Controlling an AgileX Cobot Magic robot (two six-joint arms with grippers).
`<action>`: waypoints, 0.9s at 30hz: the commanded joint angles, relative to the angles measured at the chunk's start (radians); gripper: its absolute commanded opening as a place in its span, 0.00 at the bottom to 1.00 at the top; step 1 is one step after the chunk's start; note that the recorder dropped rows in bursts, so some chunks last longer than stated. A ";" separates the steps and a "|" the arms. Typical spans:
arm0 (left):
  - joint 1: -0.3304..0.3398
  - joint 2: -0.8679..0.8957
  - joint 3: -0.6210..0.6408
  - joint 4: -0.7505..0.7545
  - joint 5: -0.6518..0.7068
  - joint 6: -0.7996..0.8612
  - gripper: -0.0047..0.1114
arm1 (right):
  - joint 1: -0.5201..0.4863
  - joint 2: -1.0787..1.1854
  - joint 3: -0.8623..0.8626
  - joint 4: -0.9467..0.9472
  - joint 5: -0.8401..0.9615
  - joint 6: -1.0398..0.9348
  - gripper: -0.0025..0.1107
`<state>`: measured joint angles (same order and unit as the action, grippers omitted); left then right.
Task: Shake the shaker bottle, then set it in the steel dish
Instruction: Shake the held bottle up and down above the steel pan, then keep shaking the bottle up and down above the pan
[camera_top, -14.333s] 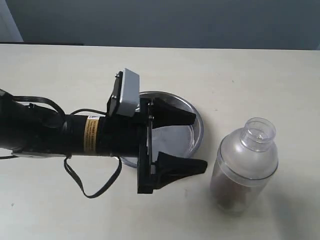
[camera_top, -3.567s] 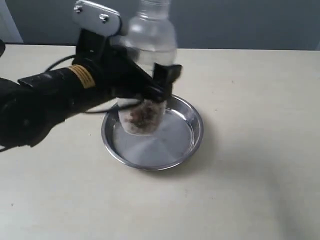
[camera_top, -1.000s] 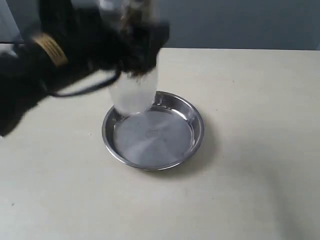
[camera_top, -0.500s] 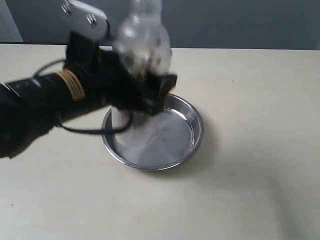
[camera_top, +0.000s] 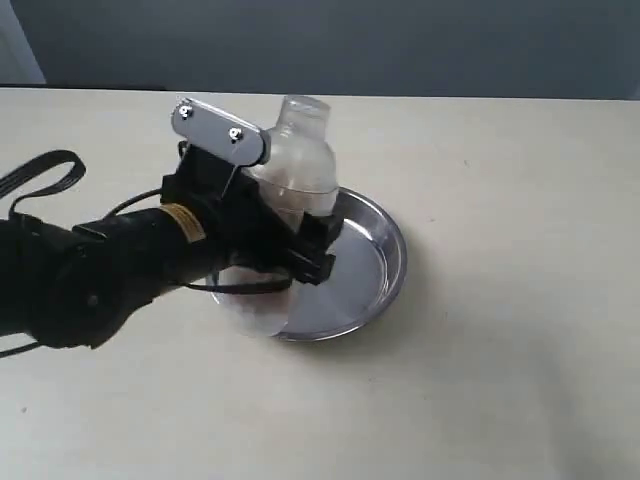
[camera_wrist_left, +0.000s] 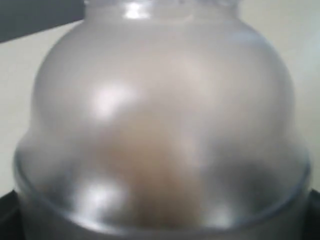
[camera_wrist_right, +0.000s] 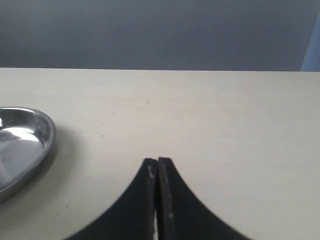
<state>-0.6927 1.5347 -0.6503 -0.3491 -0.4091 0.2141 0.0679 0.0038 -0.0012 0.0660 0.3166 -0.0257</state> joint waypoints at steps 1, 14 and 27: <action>-0.057 -0.209 -0.138 0.239 -0.370 -0.024 0.04 | 0.002 -0.004 0.001 -0.001 -0.012 0.000 0.02; -0.050 -0.152 -0.098 0.294 -0.284 -0.198 0.04 | 0.002 -0.004 0.001 -0.001 -0.012 0.000 0.02; -0.067 -0.201 -0.228 0.404 -0.344 -0.192 0.04 | 0.002 -0.004 0.001 -0.001 -0.012 0.000 0.02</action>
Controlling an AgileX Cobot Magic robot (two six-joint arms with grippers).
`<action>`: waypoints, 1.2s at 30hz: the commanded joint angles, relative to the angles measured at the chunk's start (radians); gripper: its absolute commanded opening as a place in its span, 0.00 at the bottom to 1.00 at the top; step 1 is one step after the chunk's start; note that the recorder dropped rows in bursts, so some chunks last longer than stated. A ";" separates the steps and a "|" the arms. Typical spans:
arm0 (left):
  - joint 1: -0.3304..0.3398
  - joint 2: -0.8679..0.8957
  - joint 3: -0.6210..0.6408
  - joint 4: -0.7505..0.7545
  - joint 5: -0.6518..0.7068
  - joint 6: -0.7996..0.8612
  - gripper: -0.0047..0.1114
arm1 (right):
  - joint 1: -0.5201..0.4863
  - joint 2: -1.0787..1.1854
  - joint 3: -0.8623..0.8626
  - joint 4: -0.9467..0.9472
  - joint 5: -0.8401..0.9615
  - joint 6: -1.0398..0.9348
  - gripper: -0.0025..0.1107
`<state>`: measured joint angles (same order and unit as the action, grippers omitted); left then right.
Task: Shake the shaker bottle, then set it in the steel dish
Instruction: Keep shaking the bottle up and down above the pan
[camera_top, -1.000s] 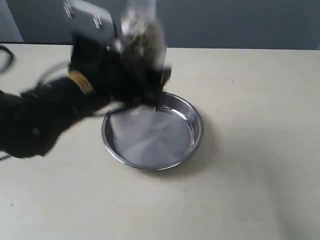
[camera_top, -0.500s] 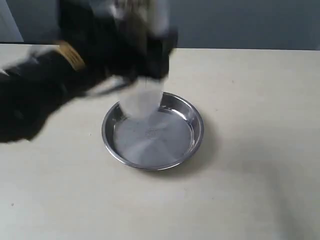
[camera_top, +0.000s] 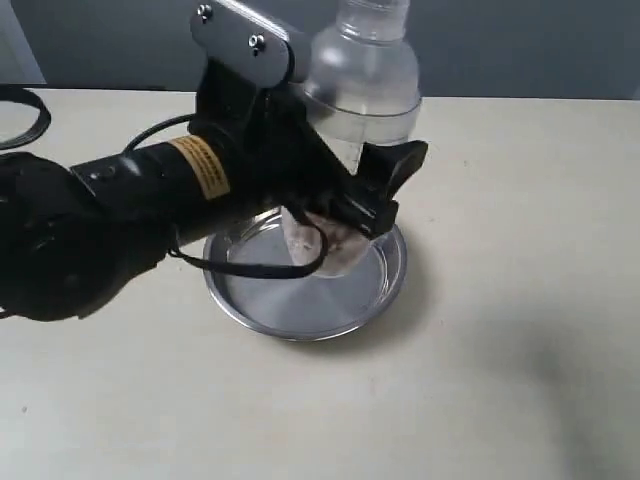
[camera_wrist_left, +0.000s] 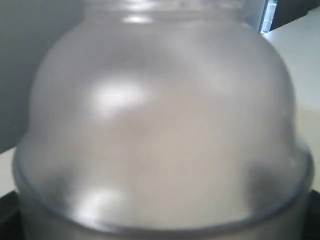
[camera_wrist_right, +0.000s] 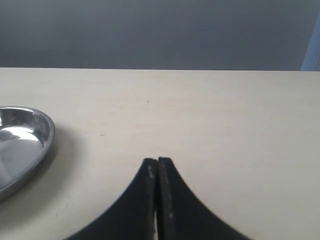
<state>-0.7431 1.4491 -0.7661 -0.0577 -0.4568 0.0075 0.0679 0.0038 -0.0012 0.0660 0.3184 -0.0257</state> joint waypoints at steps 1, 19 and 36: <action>-0.017 -0.153 -0.164 0.098 -0.195 0.096 0.04 | 0.002 -0.004 0.001 -0.001 -0.014 0.000 0.02; 0.098 -0.045 0.029 -0.361 0.023 0.226 0.04 | 0.002 -0.004 0.001 -0.001 -0.014 0.000 0.02; 0.039 -0.037 0.066 -0.194 -0.070 0.077 0.04 | 0.002 -0.004 0.001 -0.001 -0.014 0.000 0.02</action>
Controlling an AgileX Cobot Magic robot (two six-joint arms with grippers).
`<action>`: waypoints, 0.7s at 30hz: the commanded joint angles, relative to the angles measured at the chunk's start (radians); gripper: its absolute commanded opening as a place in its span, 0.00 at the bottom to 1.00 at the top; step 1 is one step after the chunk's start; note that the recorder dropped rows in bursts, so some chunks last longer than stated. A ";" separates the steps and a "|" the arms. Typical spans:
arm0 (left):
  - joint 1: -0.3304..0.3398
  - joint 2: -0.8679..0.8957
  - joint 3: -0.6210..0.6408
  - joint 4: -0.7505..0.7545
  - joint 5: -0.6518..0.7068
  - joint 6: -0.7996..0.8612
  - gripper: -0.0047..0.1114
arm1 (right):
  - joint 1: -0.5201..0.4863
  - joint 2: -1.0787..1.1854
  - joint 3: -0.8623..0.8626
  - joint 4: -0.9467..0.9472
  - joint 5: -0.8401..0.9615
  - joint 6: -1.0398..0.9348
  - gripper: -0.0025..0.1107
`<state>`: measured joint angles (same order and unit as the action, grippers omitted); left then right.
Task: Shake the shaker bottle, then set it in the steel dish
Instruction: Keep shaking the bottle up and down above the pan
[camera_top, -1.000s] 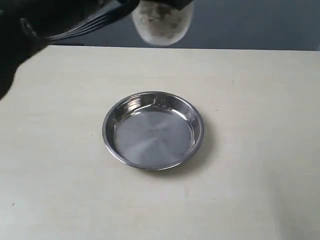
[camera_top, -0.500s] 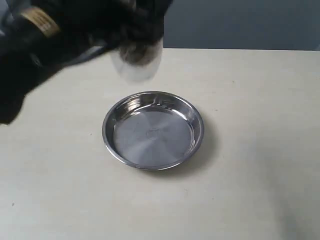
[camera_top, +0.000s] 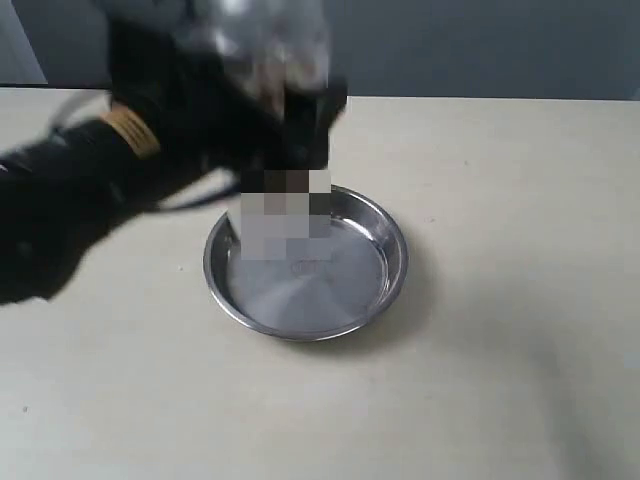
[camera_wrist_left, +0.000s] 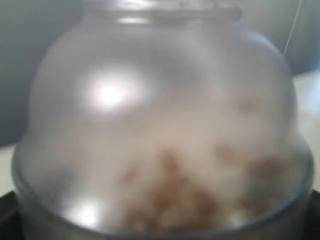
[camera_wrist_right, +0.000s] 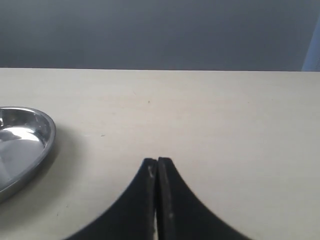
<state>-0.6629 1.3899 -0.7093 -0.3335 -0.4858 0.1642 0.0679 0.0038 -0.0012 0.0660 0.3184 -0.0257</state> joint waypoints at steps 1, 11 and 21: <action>-0.058 -0.006 -0.013 0.134 -0.100 -0.087 0.04 | 0.002 -0.004 0.001 -0.001 -0.014 0.000 0.02; 0.005 0.070 -0.018 -0.119 0.112 0.036 0.04 | 0.002 -0.004 0.001 -0.001 -0.014 0.000 0.02; -0.008 -0.022 -0.122 0.018 0.111 0.071 0.04 | 0.002 -0.004 0.001 -0.001 -0.014 0.000 0.02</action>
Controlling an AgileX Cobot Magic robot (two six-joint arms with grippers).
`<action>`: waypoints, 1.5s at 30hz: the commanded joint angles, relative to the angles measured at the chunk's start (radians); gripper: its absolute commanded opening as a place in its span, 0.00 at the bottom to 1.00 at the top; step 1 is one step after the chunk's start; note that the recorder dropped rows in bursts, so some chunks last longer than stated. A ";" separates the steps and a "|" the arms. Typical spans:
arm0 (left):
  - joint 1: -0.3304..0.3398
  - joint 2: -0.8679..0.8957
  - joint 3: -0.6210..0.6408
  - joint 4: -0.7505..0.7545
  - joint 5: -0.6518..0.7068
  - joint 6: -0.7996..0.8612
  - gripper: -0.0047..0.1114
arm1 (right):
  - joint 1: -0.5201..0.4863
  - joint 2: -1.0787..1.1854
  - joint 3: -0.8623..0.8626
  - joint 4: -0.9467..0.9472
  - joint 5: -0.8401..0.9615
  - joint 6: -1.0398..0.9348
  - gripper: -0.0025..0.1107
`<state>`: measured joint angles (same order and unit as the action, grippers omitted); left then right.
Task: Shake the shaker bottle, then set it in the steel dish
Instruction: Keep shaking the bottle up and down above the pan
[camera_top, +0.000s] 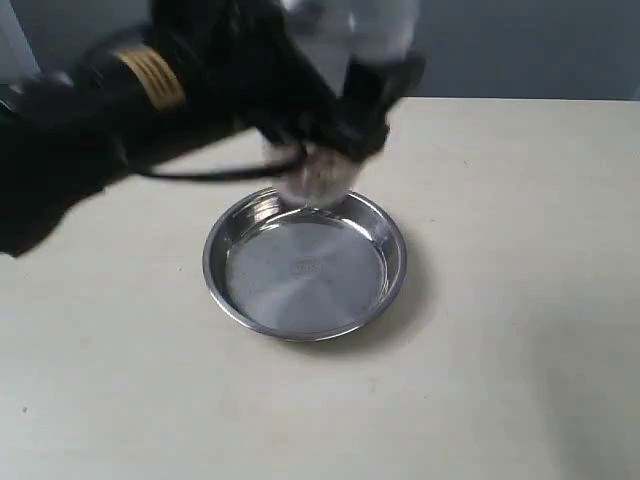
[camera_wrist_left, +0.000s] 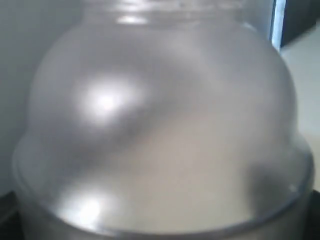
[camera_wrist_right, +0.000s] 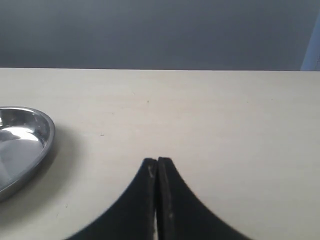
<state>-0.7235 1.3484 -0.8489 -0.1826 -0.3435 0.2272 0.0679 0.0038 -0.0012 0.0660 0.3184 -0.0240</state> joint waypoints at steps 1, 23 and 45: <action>0.060 0.066 0.042 -0.190 -0.006 -0.031 0.04 | 0.002 -0.004 0.001 -0.001 -0.014 -0.002 0.02; -0.033 -0.033 -0.025 -0.030 -0.234 0.012 0.04 | 0.002 -0.004 0.001 -0.001 -0.014 -0.002 0.02; -0.042 -0.155 -0.001 -0.088 -0.270 0.130 0.04 | 0.002 -0.004 0.001 -0.001 -0.014 -0.002 0.02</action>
<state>-0.7759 1.2616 -0.7943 -0.2804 -0.5365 0.2894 0.0679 0.0038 -0.0012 0.0660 0.3184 -0.0259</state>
